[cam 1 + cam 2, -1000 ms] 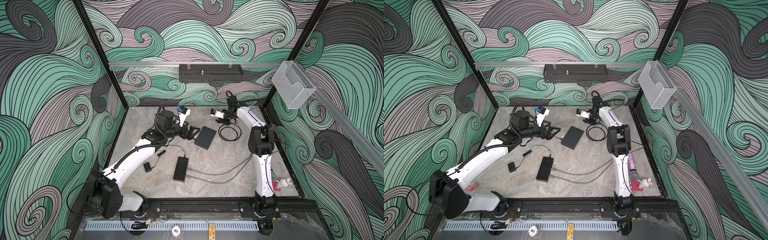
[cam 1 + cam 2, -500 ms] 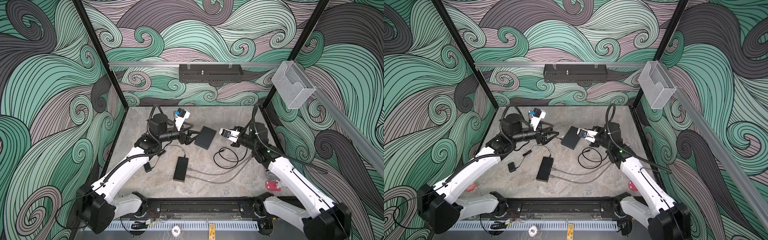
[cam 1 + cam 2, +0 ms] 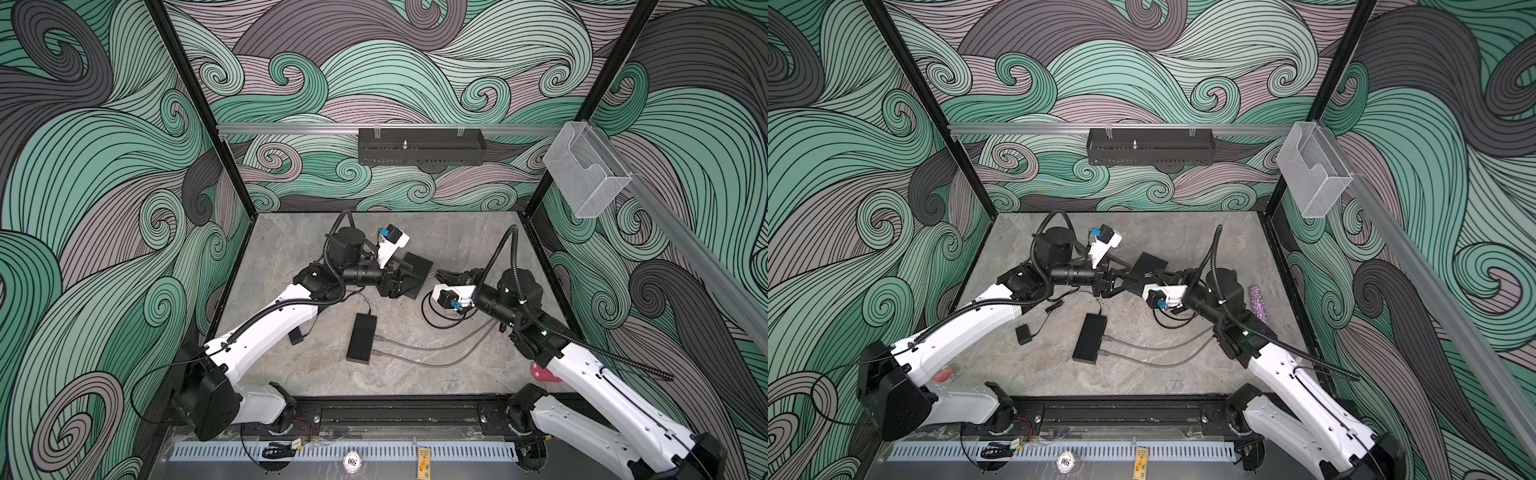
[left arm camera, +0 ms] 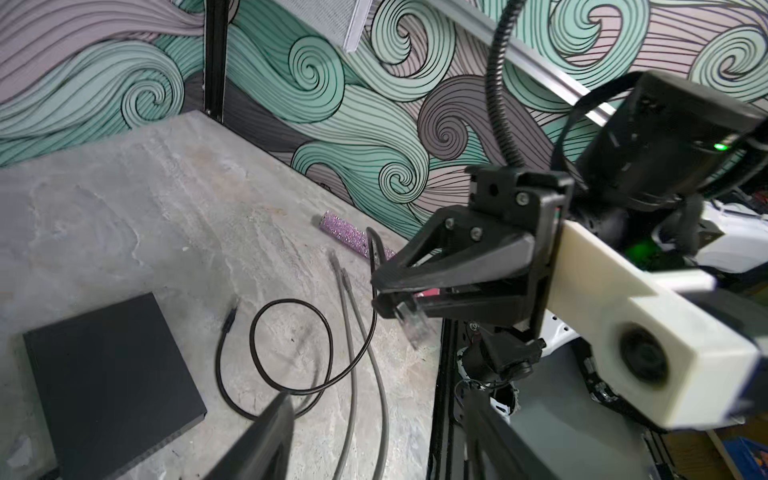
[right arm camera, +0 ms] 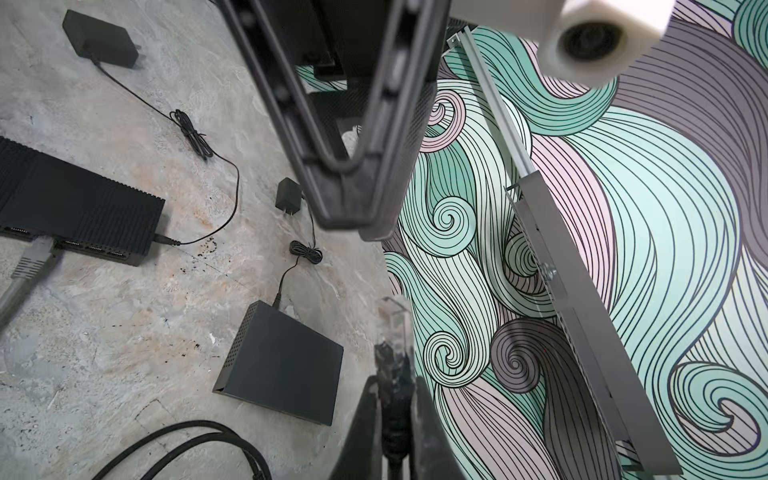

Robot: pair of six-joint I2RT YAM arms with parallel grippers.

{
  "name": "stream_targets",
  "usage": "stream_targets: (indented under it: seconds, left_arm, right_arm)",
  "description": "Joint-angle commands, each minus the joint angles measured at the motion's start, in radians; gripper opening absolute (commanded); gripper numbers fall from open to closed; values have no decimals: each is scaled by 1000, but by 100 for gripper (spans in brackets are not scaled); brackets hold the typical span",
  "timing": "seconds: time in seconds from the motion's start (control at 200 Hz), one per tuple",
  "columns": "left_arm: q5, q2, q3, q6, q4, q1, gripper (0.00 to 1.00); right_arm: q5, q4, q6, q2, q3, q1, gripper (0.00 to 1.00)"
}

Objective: Insert the plug into the switch port

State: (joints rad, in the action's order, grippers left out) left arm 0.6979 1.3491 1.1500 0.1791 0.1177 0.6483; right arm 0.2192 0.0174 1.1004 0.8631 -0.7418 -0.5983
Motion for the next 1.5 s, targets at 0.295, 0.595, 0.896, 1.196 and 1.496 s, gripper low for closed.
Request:
stream_targets:
  seconds: [0.295,0.595,0.896,1.196,1.496]
  left_arm:
    - [1,104,110,153,47,23,49]
    - [12,165,169,274,88,30,46]
    - [-10,187,203,346,115,29,39]
    - [7,192,206,381,89,29,31]
    - [16,203,218,391,83,30,21]
  right_arm:
    - [-204,28,34,39,-44,-78,0]
    - [-267,8,10,59,-54,-92,0]
    - [-272,31,-6,92,-83,-97,0]
    - [-272,31,-28,113,-93,-98,0]
    - [-275,36,-39,116,-90,-98,0]
